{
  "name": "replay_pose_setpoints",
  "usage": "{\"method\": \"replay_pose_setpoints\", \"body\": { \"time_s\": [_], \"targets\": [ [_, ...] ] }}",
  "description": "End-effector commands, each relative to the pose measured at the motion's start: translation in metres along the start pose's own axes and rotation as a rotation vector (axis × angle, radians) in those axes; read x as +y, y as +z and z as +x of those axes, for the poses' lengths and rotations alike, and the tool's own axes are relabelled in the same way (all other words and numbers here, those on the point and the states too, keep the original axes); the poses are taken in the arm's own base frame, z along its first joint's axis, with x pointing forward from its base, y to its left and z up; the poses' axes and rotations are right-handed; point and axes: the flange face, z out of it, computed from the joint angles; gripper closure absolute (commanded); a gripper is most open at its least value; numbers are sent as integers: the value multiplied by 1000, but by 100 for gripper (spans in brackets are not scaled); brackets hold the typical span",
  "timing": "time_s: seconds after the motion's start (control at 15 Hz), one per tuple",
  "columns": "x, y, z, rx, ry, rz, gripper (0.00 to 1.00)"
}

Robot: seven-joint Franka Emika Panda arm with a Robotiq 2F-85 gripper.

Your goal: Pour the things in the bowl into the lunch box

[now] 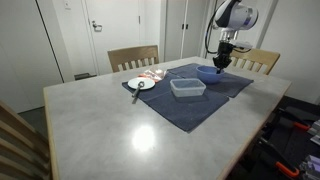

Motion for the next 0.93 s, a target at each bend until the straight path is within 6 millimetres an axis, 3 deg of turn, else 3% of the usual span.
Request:
{"method": "replay_pose_setpoints", "body": {
  "time_s": [0.0, 0.87],
  "targets": [
    [0, -5, 2, -16, -12, -11, 99],
    [-14, -46, 17, -11, 4, -89, 99]
  ]
}}
